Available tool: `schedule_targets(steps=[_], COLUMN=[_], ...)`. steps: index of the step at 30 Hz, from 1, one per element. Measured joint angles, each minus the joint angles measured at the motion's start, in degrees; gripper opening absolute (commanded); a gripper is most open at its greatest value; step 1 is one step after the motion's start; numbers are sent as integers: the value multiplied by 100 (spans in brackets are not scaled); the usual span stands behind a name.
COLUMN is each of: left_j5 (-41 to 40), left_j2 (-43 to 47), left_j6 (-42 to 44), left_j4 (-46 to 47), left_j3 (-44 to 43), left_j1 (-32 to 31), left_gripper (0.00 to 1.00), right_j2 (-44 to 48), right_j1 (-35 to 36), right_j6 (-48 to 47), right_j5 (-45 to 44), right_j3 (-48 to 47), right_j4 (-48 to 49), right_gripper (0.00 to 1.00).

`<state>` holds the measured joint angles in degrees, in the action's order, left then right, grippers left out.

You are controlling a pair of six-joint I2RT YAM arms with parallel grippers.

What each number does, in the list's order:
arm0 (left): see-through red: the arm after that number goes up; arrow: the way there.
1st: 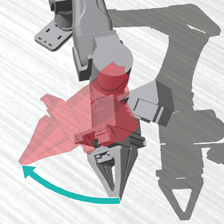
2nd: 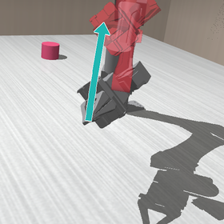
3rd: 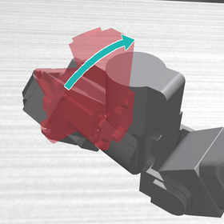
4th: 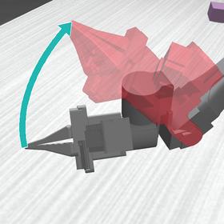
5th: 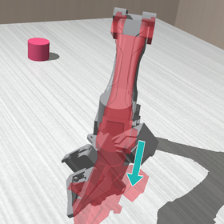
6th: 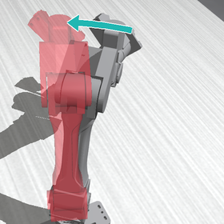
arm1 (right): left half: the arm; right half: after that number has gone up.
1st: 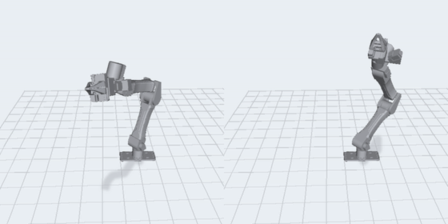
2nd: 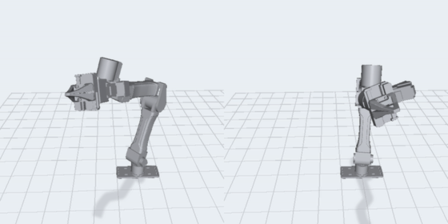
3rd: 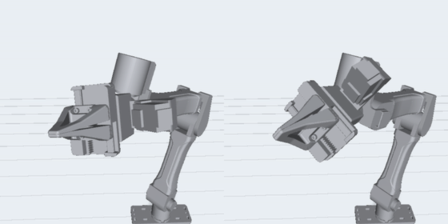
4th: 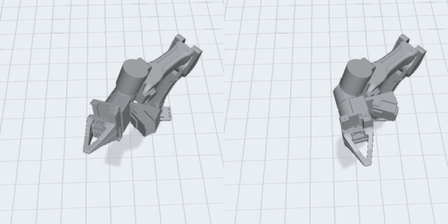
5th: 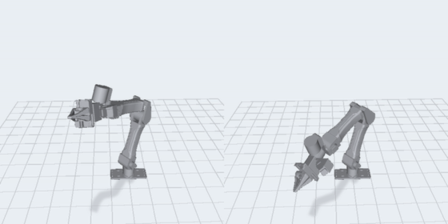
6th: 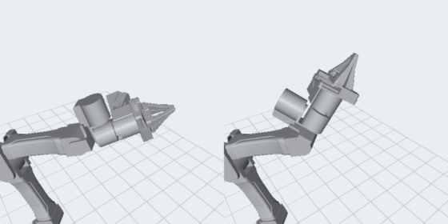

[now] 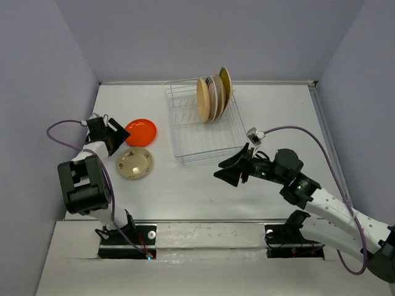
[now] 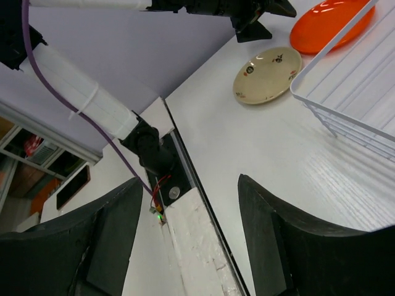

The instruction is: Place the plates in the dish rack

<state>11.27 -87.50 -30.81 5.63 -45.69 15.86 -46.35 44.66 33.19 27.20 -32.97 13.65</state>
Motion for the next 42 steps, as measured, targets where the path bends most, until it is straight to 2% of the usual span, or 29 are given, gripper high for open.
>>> schedule_targets(steps=[3, 9, 12, 16, 17, 19, 20, 23, 25, 26, 27, 30, 31, 33, 38, 42], left_j5=[-155, 22, 179, 435, 509, 608, 708, 868, 898, 901, 874, 789, 778, 660, 470, 586], left_j2=[-490, -1097, -1401, -1753, -1825, -1908, -1928, -1928, -1902, -1878, -1821, -1300, -1147, -433, 1408, 2715], left_j6=[79, 146, 166, 175, 177, 153, 164, 101, 74, 44, 15, -219, -267, -442, -745, -909], left_j4=[39, 295, 415, 608, 660, 704, 730, 863, 896, 892, 898, 955, 957, 964, 1320, 1694], left_j3=[-407, -697, -866, -1097, -1121, -1123, -1130, -1187, -1198, -1189, -1161, -817, -739, -496, -195, 81], left_j1=[2, 2, 2, 4, 4, 11, 15, 39, 50, 66, 81, 136, 146, 166, 83, -358], left_gripper=[84, 76, 68, 35, 20, 8, 6, 6, 6, 6, 6, 6, 6, 6, 6, 6], right_j2=[240, 339, 177, -28, -85, -151, -232, -398, -468, -496, -555, -885, -1056, -1412, -2339, -2903], right_j1=[0, 0, 0, 0, 0, 0, 0, 0, 0, 0, 0, 0, 0, 0, 0, 0], right_j6=[-61, -153, -190, -192, -190, -190, -192, -190, -186, -186, -173, -192, -214, -249, -365, -426], right_j5=[-251, -538, -608, -723, -730, -730, -726, -728, -728, -730, -728, -686, -658, -608, -529, -638], right_j3=[81, 109, 107, 103, 87, 59, 13, -74, -109, -133, -170, -439, -614, -922, -1932, -2717], right_j4=[-144, -297, -310, -339, -337, -330, -326, -304, -299, -297, -297, -295, -308, -306, -468, -708], right_gripper=[64, 57, 51, 46, 46, 46, 46, 46, 51, 55, 64, 82, 84, 90, 92, 93])
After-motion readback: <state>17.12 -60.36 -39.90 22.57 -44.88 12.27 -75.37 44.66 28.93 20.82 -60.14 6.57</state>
